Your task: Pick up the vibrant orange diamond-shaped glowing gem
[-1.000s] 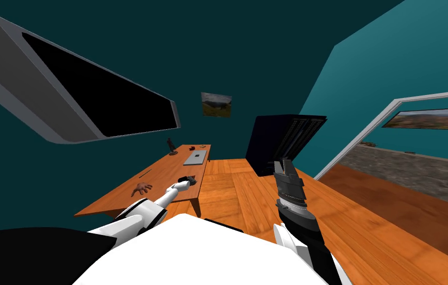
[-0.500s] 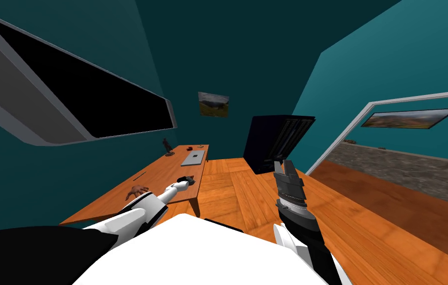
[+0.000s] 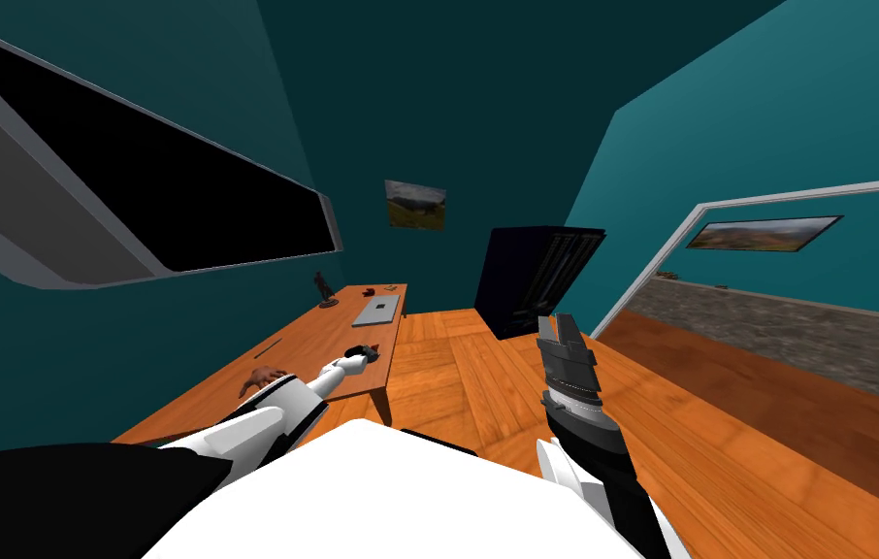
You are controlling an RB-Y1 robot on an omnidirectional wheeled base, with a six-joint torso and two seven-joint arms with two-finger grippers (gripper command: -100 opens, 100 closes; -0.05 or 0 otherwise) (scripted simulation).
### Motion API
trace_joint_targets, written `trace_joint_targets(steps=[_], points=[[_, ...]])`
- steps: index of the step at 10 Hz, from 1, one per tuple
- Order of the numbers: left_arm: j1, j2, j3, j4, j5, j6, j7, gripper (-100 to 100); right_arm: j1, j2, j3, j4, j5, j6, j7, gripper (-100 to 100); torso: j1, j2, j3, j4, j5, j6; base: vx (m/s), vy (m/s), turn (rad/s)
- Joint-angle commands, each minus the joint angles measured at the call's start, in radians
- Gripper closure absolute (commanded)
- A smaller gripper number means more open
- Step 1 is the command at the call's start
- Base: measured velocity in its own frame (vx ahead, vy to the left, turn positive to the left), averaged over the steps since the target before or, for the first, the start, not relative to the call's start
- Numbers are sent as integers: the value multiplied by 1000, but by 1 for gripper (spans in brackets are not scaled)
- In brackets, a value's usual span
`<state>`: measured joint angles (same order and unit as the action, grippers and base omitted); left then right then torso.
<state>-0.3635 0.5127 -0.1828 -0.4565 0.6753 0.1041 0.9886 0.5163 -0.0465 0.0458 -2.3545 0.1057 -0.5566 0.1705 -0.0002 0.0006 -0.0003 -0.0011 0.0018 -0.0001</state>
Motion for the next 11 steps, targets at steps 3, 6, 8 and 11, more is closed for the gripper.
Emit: trace_joint_targets(steps=[3,6,8,11], points=[[-29,14,-86,56,85,-32,-5,-100,0,0,0,0,0,0,0,0,-1,-1,-1,0,0,0,-6,2,-2],[-30,14,-90,57,90,-34,-5,100,0,0,0,0,0,0,0,0,-1,-2,-1,0,-1,0,0,0,0],[-30,14,-90,57,89,-35,-5,100,0,0,0,0,0,0,0,0,-1,-2,-1,-1,0,0,0,0,0],[-2,-9,-23,-4,51,6,-50,100,0,0,0,0,0,0,0,0,-1,-4,-2,-1,0,0,26,-8,83]])
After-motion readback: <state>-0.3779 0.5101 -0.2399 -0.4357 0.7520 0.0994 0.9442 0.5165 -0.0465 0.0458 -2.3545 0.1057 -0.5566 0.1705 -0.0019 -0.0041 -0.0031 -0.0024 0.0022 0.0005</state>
